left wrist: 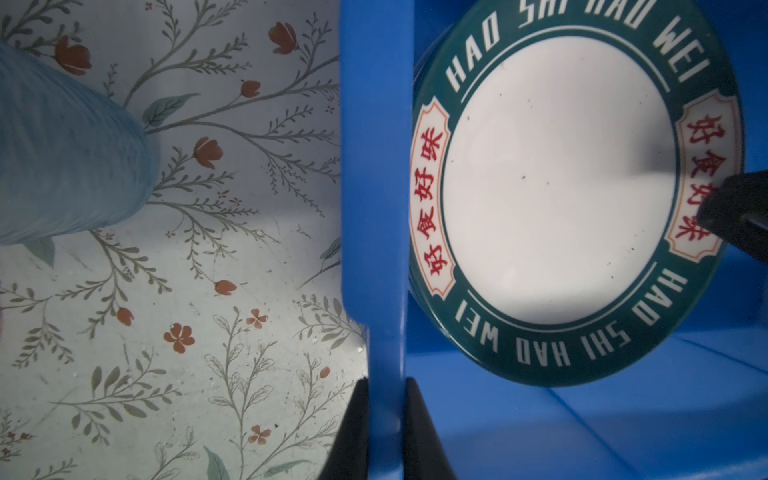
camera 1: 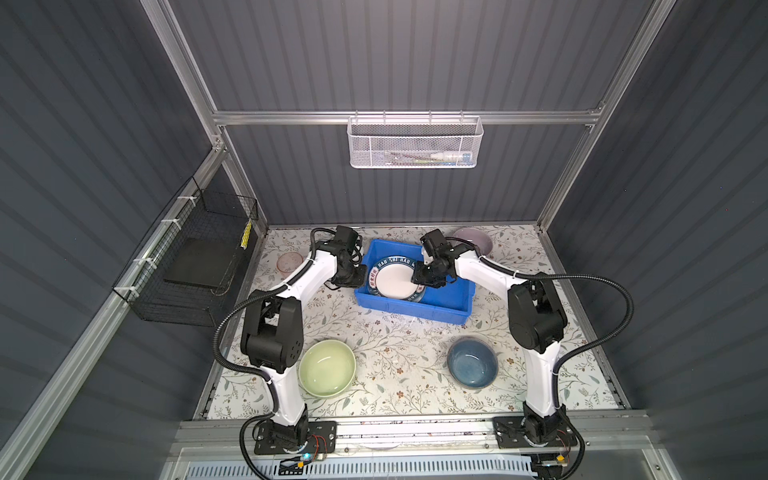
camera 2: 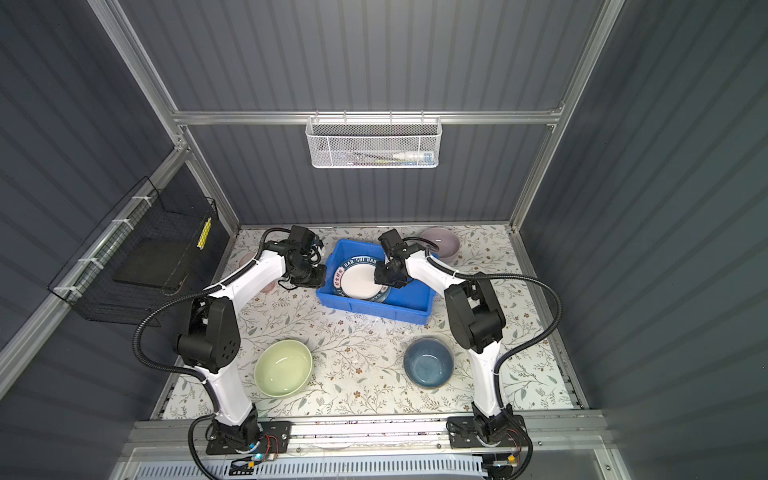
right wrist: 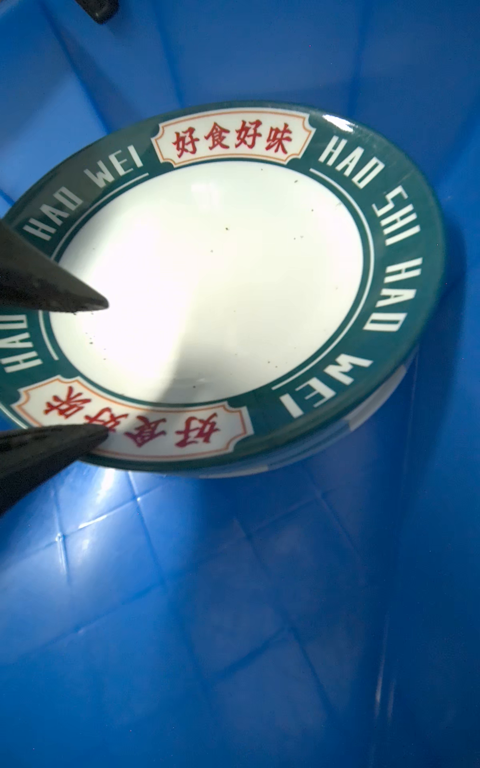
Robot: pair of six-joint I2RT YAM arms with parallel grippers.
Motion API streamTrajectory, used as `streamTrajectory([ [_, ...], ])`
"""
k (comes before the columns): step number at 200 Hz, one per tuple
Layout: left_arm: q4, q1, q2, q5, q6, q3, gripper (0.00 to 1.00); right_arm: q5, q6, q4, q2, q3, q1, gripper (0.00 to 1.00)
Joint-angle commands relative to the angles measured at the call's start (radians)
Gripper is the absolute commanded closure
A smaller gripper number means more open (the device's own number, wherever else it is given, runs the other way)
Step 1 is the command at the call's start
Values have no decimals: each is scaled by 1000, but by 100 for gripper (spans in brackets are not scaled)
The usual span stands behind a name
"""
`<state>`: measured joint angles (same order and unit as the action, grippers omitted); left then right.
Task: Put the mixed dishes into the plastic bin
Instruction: 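Lower the green-rimmed plate onto the sunburst plates in the bin with both grippers, then open both grippers and move the right gripper toward the lilac bowl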
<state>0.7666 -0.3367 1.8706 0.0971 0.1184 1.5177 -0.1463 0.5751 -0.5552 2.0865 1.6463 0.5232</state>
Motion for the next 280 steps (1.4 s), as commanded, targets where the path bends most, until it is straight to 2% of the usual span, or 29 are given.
streamTrajectory([
  [1,22,2,26,36,-17,10,93,53,-16,-42,-17,15,1,54],
  [95,24,3,33,38,-19,16,93,133,-34,-45,-44,-11,1,51],
  [202,34,2,44,54,-21,36,94,83,-42,-64,44,69,19,50],
  [255,35,2,51,70,-19,42,94,46,-47,-40,40,71,18,50],
  [280,36,3,50,76,-22,42,95,66,-42,-48,29,70,17,50],
])
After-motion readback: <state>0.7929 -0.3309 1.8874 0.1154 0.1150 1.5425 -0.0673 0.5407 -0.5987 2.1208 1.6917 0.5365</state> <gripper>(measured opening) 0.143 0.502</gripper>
